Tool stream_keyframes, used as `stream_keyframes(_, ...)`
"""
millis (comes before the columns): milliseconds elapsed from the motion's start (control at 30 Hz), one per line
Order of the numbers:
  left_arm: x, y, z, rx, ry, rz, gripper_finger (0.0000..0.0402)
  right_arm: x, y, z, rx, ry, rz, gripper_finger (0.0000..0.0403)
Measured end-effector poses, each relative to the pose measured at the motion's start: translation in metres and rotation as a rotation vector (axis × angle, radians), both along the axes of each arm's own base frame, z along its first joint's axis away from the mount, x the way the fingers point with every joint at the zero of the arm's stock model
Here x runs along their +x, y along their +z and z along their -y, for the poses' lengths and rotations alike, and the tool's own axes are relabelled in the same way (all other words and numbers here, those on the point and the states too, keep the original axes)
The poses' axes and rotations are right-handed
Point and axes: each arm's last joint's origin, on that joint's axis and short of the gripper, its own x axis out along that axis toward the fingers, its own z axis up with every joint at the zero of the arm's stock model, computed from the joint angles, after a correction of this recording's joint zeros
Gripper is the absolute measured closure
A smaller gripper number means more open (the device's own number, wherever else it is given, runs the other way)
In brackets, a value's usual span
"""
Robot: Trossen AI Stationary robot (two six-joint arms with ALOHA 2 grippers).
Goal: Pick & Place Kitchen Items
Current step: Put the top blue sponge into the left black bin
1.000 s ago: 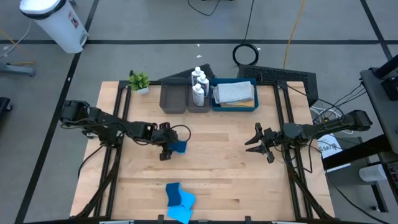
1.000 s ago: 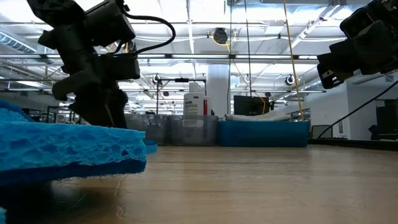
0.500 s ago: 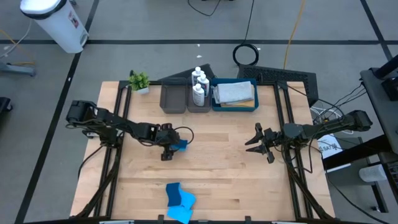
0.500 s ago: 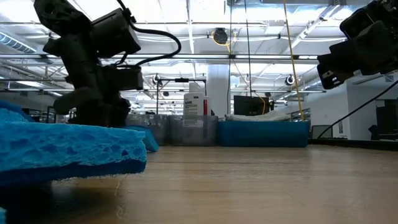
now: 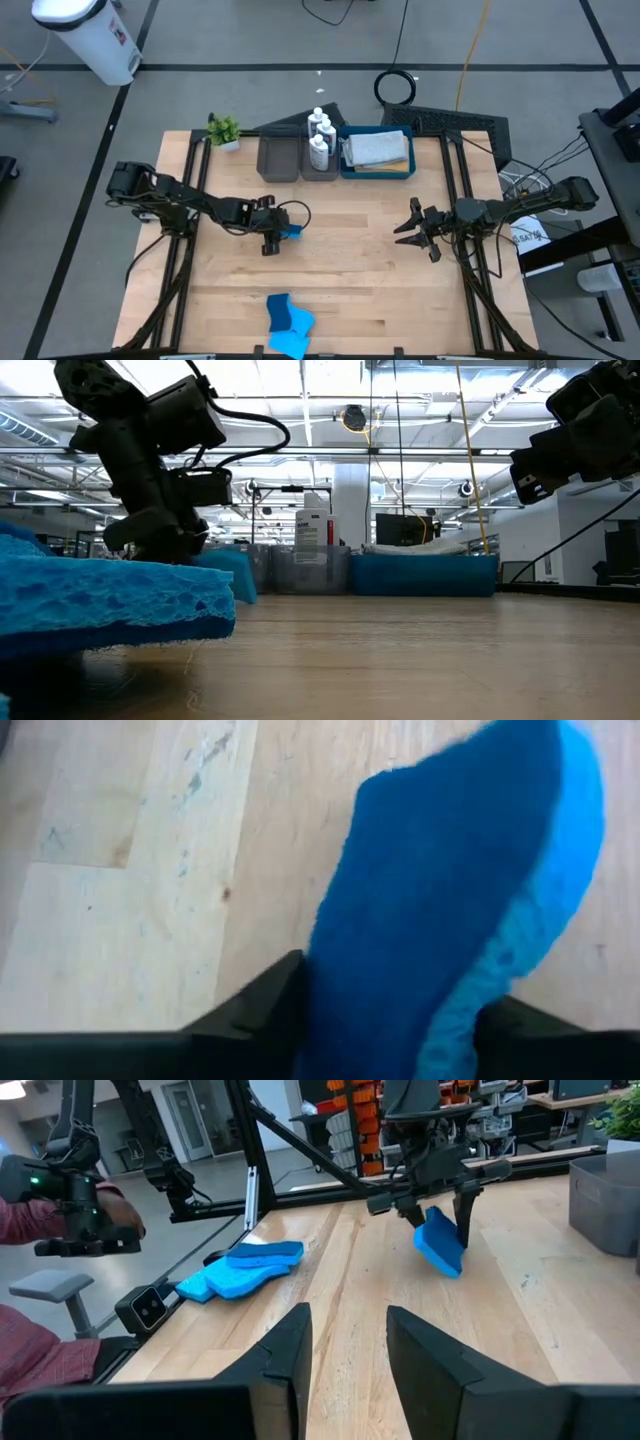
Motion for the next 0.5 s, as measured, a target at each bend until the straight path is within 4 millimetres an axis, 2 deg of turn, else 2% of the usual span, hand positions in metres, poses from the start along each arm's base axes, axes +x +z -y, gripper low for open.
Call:
stream_keyframes(133,0.003,0.004,0.000,0.001,-0.011,-0.004,0.0293,0.000,0.000,0.000,0.000,-0.001,0.000,0.0303)
stream_keyframes(300,0.010,0.018,-0.002,0.024,-0.054,-0.058,0.0361,0.000,0.000,0.000,0.000,0.000,0.000,0.0303)
stream_keyframes(400,0.015,0.031,-0.005,0.021,-0.035,-0.103,0.0385,0.000,0.000,0.000,0.000,0.000,0.000,0.0303)
stream_keyframes(500,0.021,0.048,-0.010,0.010,0.002,-0.136,0.0391,0.000,0.000,0.000,0.000,0.000,0.000,0.0303)
